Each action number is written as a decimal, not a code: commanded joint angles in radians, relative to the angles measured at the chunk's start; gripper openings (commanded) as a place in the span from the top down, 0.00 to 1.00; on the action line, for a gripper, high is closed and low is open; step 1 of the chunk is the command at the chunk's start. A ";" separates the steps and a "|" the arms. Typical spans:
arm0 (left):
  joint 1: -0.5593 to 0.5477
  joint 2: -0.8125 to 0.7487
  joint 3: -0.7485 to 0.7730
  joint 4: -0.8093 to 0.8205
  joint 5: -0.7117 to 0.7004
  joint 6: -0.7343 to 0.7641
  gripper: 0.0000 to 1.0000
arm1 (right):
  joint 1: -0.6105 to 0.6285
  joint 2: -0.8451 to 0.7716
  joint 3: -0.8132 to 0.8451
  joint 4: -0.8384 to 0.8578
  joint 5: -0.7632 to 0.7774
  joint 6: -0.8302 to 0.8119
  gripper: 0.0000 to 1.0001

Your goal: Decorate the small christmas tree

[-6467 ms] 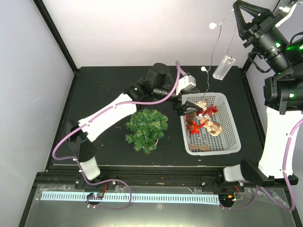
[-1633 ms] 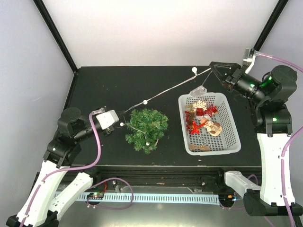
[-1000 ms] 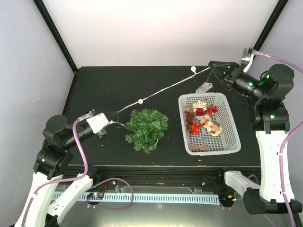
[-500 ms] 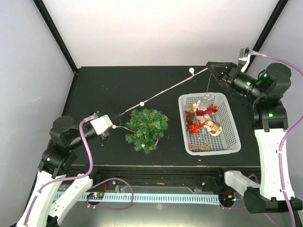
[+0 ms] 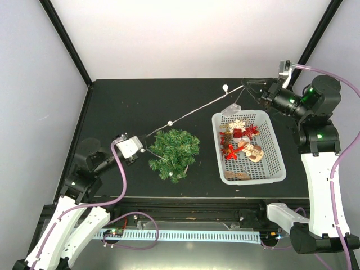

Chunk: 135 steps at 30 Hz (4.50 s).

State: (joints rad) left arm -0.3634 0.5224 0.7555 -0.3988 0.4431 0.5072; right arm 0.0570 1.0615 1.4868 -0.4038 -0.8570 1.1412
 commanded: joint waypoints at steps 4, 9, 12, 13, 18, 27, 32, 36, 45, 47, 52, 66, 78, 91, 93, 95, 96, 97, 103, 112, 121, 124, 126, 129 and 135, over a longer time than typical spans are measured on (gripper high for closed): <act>0.009 -0.007 -0.074 0.027 -0.138 -0.007 0.99 | -0.015 -0.013 0.004 0.066 0.067 -0.014 0.99; 0.009 -0.015 -0.102 0.021 -0.160 -0.016 0.99 | -0.011 -0.011 -0.005 0.077 0.072 -0.010 0.99; 0.009 -0.011 -0.126 0.046 -0.174 -0.027 0.98 | 0.000 -0.002 -0.006 0.091 0.080 -0.009 0.99; 0.009 -0.010 -0.132 0.052 -0.178 -0.030 0.98 | 0.004 0.003 -0.004 0.094 0.083 -0.008 0.99; 0.009 -0.009 -0.153 0.058 -0.180 -0.046 0.98 | 0.013 0.033 0.018 0.100 0.106 -0.013 0.99; 0.009 0.021 -0.195 0.107 -0.181 -0.063 0.99 | 0.030 0.070 0.050 0.034 0.170 -0.084 0.99; 0.009 0.065 -0.200 0.155 -0.181 -0.077 0.98 | 0.053 0.094 0.095 -0.062 0.217 -0.165 0.99; 0.009 0.107 -0.198 0.195 -0.182 -0.079 0.98 | 0.063 0.097 0.088 -0.092 0.244 -0.198 0.99; 0.009 0.187 -0.187 0.269 -0.157 -0.083 0.98 | 0.077 0.105 0.087 -0.160 0.291 -0.272 0.99; 0.009 0.203 -0.182 0.280 -0.143 -0.082 0.98 | 0.082 0.106 0.084 -0.174 0.300 -0.285 0.99; 0.009 0.240 -0.166 0.315 -0.114 -0.083 0.99 | 0.098 0.106 0.078 -0.203 0.330 -0.309 0.99; 0.011 0.320 -0.116 0.346 -0.122 -0.079 0.98 | 0.138 0.085 0.066 -0.307 0.425 -0.394 0.99; 0.012 0.387 -0.056 0.329 0.004 -0.068 0.96 | 0.141 0.044 0.064 -0.407 0.489 -0.477 0.99; 0.011 0.408 -0.043 0.279 0.156 -0.073 0.71 | 0.141 0.032 0.076 -0.429 0.490 -0.478 0.99; 0.011 0.409 -0.043 0.284 0.138 -0.075 0.62 | 0.141 0.028 0.067 -0.428 0.490 -0.478 0.99; 0.012 0.409 -0.044 0.291 0.111 -0.071 0.56 | 0.142 0.024 0.060 -0.426 0.489 -0.477 0.99; 0.012 0.411 -0.044 0.296 0.090 -0.068 0.53 | 0.142 0.022 0.060 -0.428 0.489 -0.479 0.99; 0.012 0.413 -0.044 0.302 0.065 -0.065 0.52 | 0.142 0.020 0.060 -0.431 0.488 -0.482 0.99; 0.033 0.417 -0.038 0.316 -0.024 -0.040 0.46 | 0.152 0.002 0.075 -0.445 0.503 -0.511 0.99; 0.066 0.433 -0.013 0.311 -0.078 -0.031 0.43 | 0.174 0.004 0.100 -0.505 0.549 -0.569 0.99; 0.088 0.436 0.031 0.280 -0.137 -0.028 0.34 | 0.324 -0.027 0.142 -0.636 0.754 -0.652 0.99; 0.098 0.442 0.051 0.271 -0.150 -0.029 0.32 | 0.372 -0.069 0.093 -0.658 0.797 -0.643 0.99; 0.104 0.445 0.061 0.266 -0.160 -0.031 0.30 | 0.403 -0.092 0.057 -0.676 0.827 -0.637 0.99; 0.118 0.452 0.086 0.252 -0.177 -0.040 0.27 | 0.460 -0.113 0.036 -0.706 0.890 -0.635 0.99; 0.141 0.466 0.157 0.212 -0.186 -0.062 0.23 | 0.689 -0.089 0.056 -0.800 1.130 -0.627 0.99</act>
State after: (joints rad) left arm -0.2394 0.9821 0.8280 -0.1528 0.2768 0.4679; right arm 0.6350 0.9558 1.5311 -1.1301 0.0856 0.5175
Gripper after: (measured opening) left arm 0.765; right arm 0.020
